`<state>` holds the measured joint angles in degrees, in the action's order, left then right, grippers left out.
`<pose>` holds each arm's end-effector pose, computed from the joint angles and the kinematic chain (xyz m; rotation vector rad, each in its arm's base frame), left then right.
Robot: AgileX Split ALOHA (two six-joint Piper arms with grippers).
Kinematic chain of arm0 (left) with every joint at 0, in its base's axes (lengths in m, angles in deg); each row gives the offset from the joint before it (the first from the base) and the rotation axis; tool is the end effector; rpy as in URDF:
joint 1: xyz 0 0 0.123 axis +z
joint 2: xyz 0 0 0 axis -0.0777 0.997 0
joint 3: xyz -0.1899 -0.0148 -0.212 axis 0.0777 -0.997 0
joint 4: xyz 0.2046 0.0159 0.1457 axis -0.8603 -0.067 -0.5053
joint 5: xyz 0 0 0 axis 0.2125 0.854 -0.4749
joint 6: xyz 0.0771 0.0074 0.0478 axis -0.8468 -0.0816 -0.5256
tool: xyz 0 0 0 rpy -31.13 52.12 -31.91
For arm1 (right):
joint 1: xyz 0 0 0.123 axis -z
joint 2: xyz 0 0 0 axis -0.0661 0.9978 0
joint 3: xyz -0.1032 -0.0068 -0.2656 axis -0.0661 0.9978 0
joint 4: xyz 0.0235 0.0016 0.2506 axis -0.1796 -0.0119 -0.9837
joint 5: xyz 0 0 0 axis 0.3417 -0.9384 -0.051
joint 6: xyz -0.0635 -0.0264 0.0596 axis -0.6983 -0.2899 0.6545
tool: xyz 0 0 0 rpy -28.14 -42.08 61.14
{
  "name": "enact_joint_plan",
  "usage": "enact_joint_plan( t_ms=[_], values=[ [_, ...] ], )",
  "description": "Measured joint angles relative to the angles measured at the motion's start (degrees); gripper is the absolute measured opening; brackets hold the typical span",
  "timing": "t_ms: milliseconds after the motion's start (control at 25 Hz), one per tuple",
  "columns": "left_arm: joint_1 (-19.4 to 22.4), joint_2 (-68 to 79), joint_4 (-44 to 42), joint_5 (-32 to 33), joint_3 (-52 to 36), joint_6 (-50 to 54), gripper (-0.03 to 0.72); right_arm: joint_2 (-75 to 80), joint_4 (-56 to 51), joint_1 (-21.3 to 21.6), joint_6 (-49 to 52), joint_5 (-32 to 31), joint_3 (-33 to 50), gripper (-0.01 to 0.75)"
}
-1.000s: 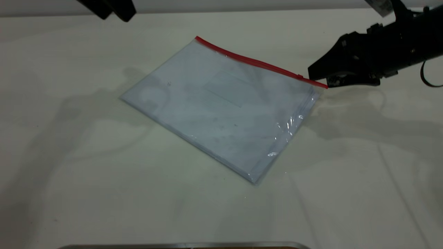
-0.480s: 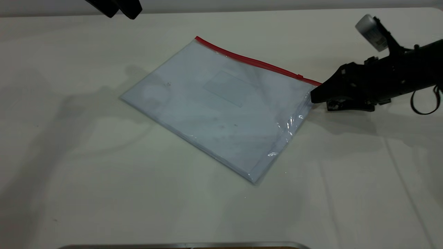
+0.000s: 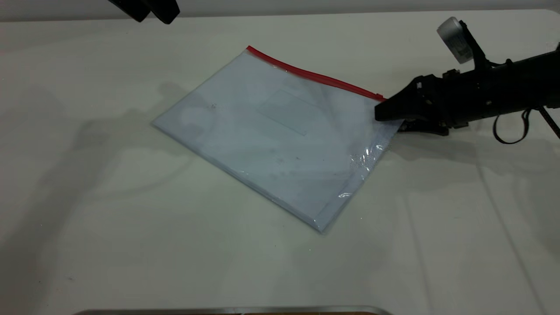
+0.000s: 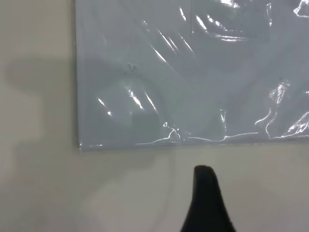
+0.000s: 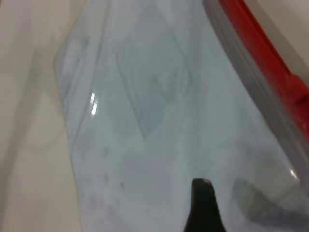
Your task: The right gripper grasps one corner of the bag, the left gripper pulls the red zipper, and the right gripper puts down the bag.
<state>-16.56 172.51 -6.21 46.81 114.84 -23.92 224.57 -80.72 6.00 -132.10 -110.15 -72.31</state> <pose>0.4090 -0.1180 0.1821 0.7467 2.6329 -0.4378 0.3838 0.0557 -0.0449 -0.2065 2.4541 1.1493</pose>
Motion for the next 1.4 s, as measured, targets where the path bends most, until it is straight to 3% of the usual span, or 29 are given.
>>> enact_joint_plan(
  t_ms=[120,200,280,360,440,640,920,1240,1400],
  values=[
    [0.0,0.0,0.0,-0.8,0.0,0.0,0.590,0.1,-1.8,-1.3,-1.3,-0.1,0.0,0.531],
    [0.0,0.0,0.0,-1.4,0.0,0.0,0.590,0.1,-3.0,-2.0,-2.6,-0.1,0.0,0.451],
    [0.0,0.0,0.0,-1.8,0.0,-0.1,0.590,0.1,-3.7,-2.3,-4.0,-0.3,0.0,0.330],
    [0.0,0.0,0.2,-2.3,0.0,-0.8,0.590,0.1,-3.6,-2.3,-5.2,-0.7,-0.3,0.147],
    [0.0,0.0,0.2,-2.5,0.0,-2.0,0.590,0.1,-1.9,-2.3,-5.9,-1.2,-1.5,0.042],
    [-0.5,1.3,2.6,-3.0,0.1,-9.0,0.590,0.2,12.5,-2.9,-3.1,-5.2,-9.5,0.033],
    [-4.6,8.3,6.2,-2.4,5.6,-19.1,0.590,0.2,31.6,-5.7,10.5,-13.3,-24.3,0.033],
    [-10.4,17.0,7.2,-2.1,15.7,-23.1,0.590,0.3,38.5,-11.0,13.8,-14.0,-31.6,0.033],
    [-12.0,19.7,7.3,-2.0,18.8,-25.1,0.590,0.3,39.8,-13.5,11.9,-11.1,-32.4,0.033]
  ],
)
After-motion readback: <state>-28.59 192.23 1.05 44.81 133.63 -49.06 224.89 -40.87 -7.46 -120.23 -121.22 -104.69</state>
